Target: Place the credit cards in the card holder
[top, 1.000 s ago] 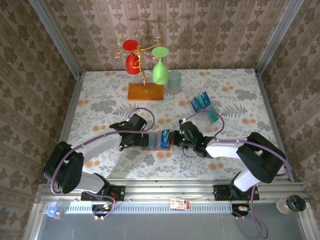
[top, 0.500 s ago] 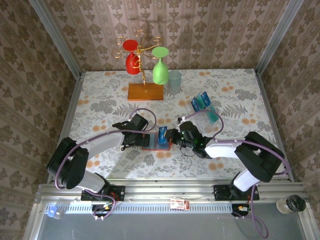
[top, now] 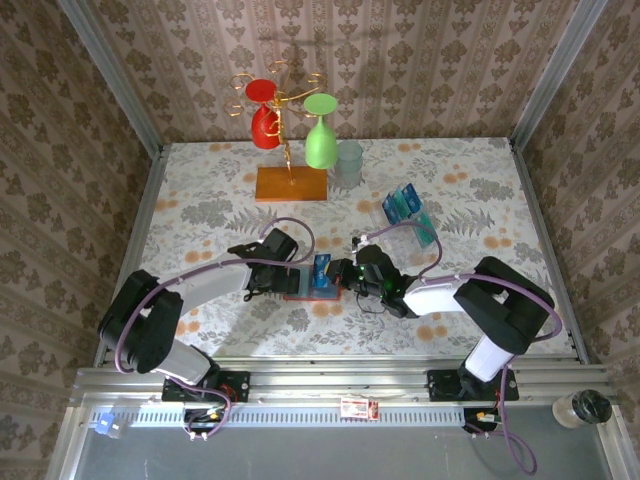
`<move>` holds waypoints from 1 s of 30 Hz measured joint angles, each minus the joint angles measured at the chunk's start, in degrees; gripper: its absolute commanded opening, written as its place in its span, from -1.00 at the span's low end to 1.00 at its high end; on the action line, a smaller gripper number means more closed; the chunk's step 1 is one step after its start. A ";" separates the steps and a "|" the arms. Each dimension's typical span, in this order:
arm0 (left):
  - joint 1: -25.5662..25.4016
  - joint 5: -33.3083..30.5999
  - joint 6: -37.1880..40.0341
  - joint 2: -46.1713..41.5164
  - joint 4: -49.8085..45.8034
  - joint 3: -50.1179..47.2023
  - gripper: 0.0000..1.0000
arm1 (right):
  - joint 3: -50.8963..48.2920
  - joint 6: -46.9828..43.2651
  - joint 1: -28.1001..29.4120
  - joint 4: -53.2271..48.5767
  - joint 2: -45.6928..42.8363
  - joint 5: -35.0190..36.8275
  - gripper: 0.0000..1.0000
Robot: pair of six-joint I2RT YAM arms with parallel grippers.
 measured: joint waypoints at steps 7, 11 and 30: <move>-0.02 -0.76 -0.09 0.57 -0.15 -0.04 1.00 | 0.00 0.22 0.22 2.38 1.57 0.00 -1.00; -0.02 -1.36 -0.57 0.66 -0.50 -0.22 1.00 | 0.00 0.28 0.22 3.15 2.71 0.00 -1.00; 0.00 -1.99 -1.81 0.66 -1.05 -0.57 1.00 | 0.07 1.55 0.63 6.05 6.08 -0.02 -1.00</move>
